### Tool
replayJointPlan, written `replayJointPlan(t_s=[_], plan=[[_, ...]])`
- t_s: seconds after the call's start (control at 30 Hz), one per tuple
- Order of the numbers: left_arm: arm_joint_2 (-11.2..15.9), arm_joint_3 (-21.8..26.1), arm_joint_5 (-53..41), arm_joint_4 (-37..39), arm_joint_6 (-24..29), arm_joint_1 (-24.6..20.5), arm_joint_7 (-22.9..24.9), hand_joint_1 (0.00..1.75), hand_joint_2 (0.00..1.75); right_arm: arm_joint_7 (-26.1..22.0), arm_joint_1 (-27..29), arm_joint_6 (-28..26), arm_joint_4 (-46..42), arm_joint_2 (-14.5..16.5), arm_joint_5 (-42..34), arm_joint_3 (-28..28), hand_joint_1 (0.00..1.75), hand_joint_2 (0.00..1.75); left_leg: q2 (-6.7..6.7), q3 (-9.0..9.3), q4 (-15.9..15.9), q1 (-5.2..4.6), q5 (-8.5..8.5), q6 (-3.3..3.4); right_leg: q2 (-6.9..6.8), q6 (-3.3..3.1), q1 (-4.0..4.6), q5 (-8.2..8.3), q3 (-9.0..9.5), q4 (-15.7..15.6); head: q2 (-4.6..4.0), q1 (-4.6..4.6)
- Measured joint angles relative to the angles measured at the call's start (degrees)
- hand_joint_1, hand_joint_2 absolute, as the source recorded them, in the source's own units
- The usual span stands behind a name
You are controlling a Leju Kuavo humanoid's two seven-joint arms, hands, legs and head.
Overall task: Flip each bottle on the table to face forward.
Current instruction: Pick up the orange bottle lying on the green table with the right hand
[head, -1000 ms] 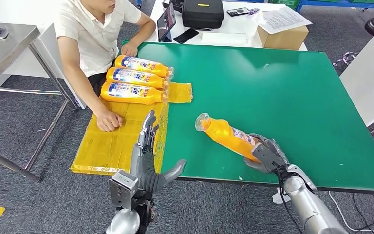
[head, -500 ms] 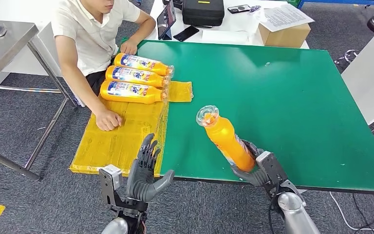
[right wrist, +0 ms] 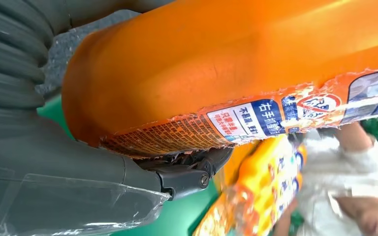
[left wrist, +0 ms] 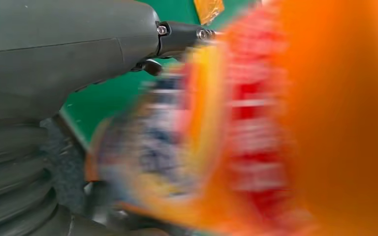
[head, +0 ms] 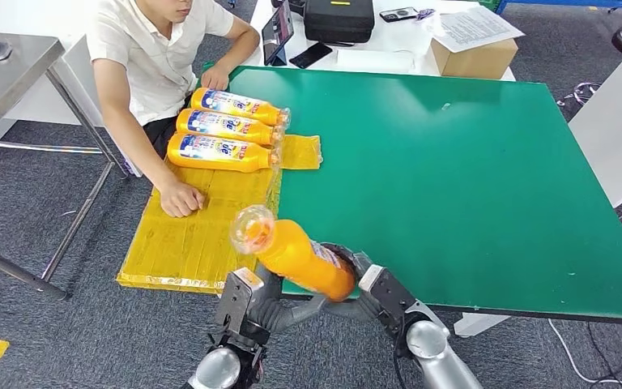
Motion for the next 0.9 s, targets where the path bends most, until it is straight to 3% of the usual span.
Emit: replayJointPlan(t_s=[0.67,0.7,0.73,0.77,0.83,0.87,0.9], plan=[[-0.66,0.66,3.04,0.01,0.16,-0.94,0.87,0.00,1.75,0.31,-0.80,-1.76,0.88,0.44,1.18,4.04,1.75,1.75,-0.02,-0.05,0.00,0.00,0.00,0.00,0.00,0.00,0.00,-0.01,-0.04,0.00,0.00,0.00],[-0.74,0.74,4.59,0.01,-0.02,-0.99,1.17,0.04,1.75,0.31,-0.94,-2.23,1.01,0.52,1.72,4.40,1.75,1.75,-0.02,-0.05,0.00,0.00,0.00,0.00,0.00,0.00,0.00,-0.01,-0.04,0.00,0.00,0.00],[-0.85,0.86,6.35,-0.07,-0.19,-1.01,1.31,0.48,1.75,0.31,-1.06,-2.64,1.16,0.66,2.09,4.79,1.75,1.75,-0.02,-0.05,0.00,0.00,0.00,0.00,0.00,0.00,0.00,-0.01,-0.05,0.00,0.00,0.01],[-0.94,0.99,8.17,-0.30,-0.36,-0.98,1.30,0.91,1.75,0.31,-1.18,-3.03,1.33,0.85,2.24,5.22,1.64,1.75,-0.01,-0.05,0.00,0.00,0.00,0.00,0.00,0.00,0.00,-0.01,-0.05,0.00,0.00,0.01],[-1.04,1.22,11.09,-1.26,-0.65,-0.69,1.13,1.75,1.75,0.30,-1.39,-3.59,1.67,1.21,1.92,5.95,0.82,1.75,-0.01,-0.05,0.00,0.00,0.00,0.00,0.00,-0.01,0.00,-0.01,-0.06,0.00,0.00,0.01],[-1.04,1.31,12.21,-1.90,-0.85,-0.47,1.21,1.75,1.75,0.26,-1.51,-3.78,1.84,1.33,1.68,6.29,0.38,1.75,-0.01,-0.05,0.00,0.00,0.00,0.00,0.00,-0.01,0.00,-0.01,-0.06,0.00,0.00,0.00],[-1.04,1.43,13.22,-2.53,-1.14,-0.25,1.48,1.75,1.75,0.16,-1.61,-3.94,2.02,1.39,1.48,6.59,0.05,1.75,-0.01,-0.05,0.00,0.00,0.00,0.00,0.00,-0.01,0.00,-0.01,-0.06,0.00,0.00,0.01]])
